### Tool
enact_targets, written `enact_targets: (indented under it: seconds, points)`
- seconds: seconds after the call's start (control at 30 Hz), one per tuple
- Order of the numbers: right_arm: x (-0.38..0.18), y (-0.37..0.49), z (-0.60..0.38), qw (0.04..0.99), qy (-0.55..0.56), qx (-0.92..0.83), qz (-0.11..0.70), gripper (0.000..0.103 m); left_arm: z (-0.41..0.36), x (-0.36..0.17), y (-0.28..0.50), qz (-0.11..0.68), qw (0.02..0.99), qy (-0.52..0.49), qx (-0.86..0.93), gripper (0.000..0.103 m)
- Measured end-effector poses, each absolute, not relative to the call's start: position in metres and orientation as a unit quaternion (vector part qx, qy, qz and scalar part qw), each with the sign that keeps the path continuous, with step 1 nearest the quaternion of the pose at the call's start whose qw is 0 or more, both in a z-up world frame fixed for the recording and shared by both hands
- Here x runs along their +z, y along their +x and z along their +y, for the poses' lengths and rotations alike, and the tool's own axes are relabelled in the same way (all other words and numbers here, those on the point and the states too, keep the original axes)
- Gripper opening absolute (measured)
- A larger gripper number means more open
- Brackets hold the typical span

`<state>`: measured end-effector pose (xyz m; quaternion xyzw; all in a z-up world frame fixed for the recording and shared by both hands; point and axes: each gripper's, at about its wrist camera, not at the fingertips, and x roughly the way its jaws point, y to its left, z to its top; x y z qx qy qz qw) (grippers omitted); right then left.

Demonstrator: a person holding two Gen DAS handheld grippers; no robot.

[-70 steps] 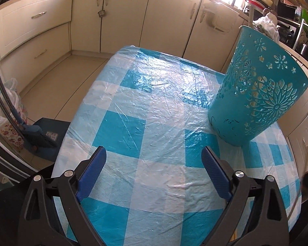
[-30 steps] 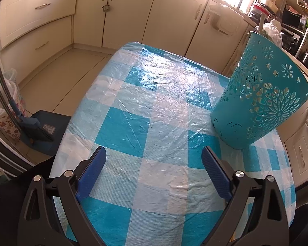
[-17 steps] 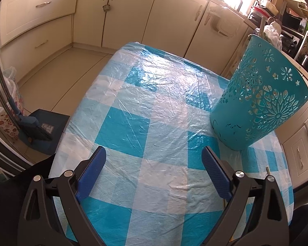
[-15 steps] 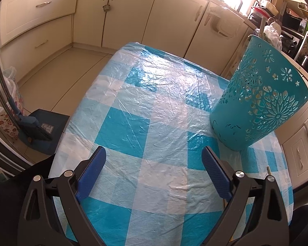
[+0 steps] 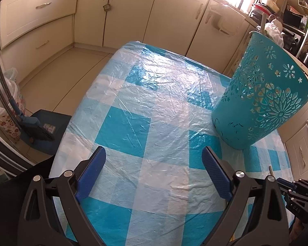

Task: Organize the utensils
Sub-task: 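Return the right gripper to the sticks and close on one, then carry the stick over the teal basket and open the right gripper, then return the right gripper to the sticks and close on one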

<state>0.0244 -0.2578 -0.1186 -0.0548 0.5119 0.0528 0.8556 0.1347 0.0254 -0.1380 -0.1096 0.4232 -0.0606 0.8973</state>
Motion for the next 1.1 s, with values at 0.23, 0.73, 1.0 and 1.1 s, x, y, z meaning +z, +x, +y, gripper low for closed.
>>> enact_targets:
  seconds: [0.23,0.73,1.0,1.1]
  points:
    - [-0.04,0.005,-0.26,0.904,0.045,0.094,0.415,0.005,0.027,-0.139,0.135,0.424,0.897,-0.113,-0.061,0.091]
    - [0.103,0.077,-0.213,0.988,0.127,0.043,0.069,0.006,0.032,-0.14,0.134,0.423,0.895,-0.127,-0.061,0.091]
    - [0.055,0.088,-0.215,0.986,0.106,0.019,0.128,0.006,0.033,-0.139,0.133,0.422,0.895,-0.13,-0.062,0.091]
    - [0.054,0.074,-0.213,0.986,0.091,0.035,0.134,0.006,0.032,-0.139,0.132,0.422,0.896,-0.127,-0.06,0.091]
